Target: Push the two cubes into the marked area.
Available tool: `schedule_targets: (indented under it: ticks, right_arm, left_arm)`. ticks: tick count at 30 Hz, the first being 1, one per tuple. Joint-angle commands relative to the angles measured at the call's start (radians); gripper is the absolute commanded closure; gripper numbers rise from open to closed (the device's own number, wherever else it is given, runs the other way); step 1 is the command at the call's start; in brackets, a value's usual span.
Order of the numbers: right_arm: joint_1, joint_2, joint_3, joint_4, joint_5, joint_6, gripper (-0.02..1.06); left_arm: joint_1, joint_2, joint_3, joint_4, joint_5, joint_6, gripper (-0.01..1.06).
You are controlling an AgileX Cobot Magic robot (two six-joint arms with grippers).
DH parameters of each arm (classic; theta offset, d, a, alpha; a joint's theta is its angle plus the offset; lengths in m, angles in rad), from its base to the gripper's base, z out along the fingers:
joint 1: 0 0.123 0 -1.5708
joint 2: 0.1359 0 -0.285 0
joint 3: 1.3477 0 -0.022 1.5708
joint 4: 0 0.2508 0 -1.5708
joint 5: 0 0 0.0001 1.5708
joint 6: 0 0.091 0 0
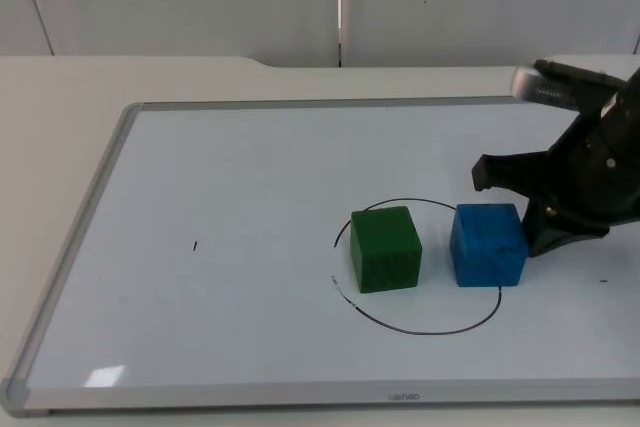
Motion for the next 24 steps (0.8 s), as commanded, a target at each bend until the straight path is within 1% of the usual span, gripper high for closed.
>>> schedule_targets:
  ticks: [1,10,18,24]
  right_arm:
    - [0.006,-0.003,-0.005,0.004,-0.007,-0.004,1.04]
    - [0.011,-0.003,-0.005,0.007,-0.005,-0.002,1.04]
    - [0.011,-0.003,-0.005,0.009,-0.053,-0.002,1.04]
    - [0.011,-0.003,-0.005,0.013,-0.056,-0.002,1.04]
  left_arm:
    - [-0.004,-0.005,0.004,0.004,-0.009,-0.008,1.05]
    - [-0.004,-0.005,0.004,0.004,-0.009,-0.008,1.05]
    - [-0.004,-0.005,0.004,0.004,-0.009,-0.008,1.05]
    - [-0.004,-0.005,0.004,0.004,-0.009,-0.008,1.05]
